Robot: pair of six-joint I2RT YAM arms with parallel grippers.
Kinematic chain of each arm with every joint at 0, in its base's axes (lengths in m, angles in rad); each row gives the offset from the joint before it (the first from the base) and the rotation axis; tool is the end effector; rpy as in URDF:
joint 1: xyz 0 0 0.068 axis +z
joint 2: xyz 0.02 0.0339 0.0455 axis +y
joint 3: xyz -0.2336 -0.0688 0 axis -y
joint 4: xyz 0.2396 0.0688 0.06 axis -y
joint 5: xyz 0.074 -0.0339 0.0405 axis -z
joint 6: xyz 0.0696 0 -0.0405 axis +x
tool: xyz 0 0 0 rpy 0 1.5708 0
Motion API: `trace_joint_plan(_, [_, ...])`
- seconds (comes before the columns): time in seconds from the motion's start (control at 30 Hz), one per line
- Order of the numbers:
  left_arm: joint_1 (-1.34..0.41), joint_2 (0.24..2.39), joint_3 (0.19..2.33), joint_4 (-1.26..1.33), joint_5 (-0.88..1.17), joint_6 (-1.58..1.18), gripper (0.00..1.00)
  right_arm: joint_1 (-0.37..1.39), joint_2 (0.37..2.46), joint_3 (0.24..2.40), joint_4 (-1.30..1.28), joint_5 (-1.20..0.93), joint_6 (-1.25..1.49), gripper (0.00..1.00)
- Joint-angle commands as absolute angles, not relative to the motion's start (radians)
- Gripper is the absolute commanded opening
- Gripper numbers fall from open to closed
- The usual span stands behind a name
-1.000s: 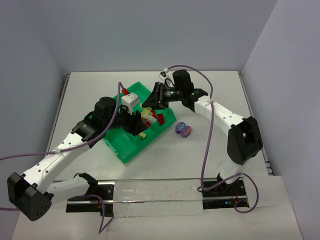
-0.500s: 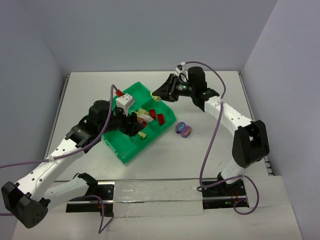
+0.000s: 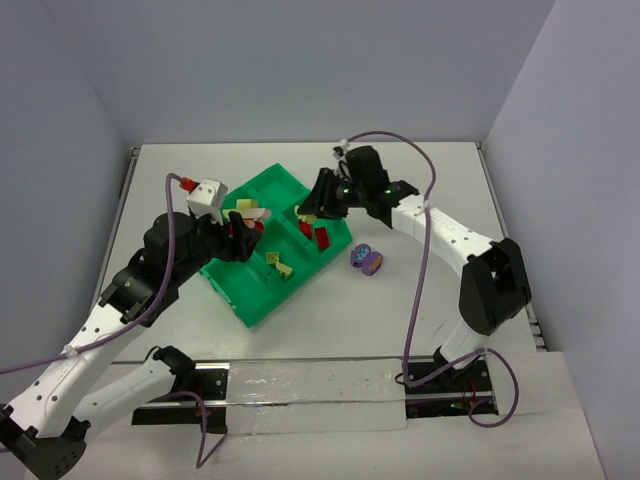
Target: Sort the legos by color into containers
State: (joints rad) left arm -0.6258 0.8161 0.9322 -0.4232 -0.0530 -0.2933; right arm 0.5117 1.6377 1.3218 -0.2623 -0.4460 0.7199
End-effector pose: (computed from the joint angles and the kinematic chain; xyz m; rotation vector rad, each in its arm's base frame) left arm 0.1868 -0.1304 0.3276 0.2808 1.8983 -0.5773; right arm 0.3311 0.2204 0.2544 -0.0422 2.3319 1.1526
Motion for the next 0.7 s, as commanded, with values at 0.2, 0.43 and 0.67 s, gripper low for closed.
trace_joint_plan(0.2, [-0.621, 0.884, 1.046, -0.485, -0.172, -0.368, 0.00, 0.668, 1.743, 1.402, -0.339, -0.315, 0.606, 0.13])
trace_joint_plan(0.43, [-0.621, 0.883, 1.051, -0.486, -0.176, -0.362, 0.00, 0.707, 1.791, 1.440, -0.367, -0.355, 0.580, 0.69])
trace_joint_plan(0.67, [-0.621, 0.912, 1.057, -0.473, -0.139, -0.326, 0.00, 0.702, 1.772, 1.486, -0.425, -0.315, 0.560, 0.76])
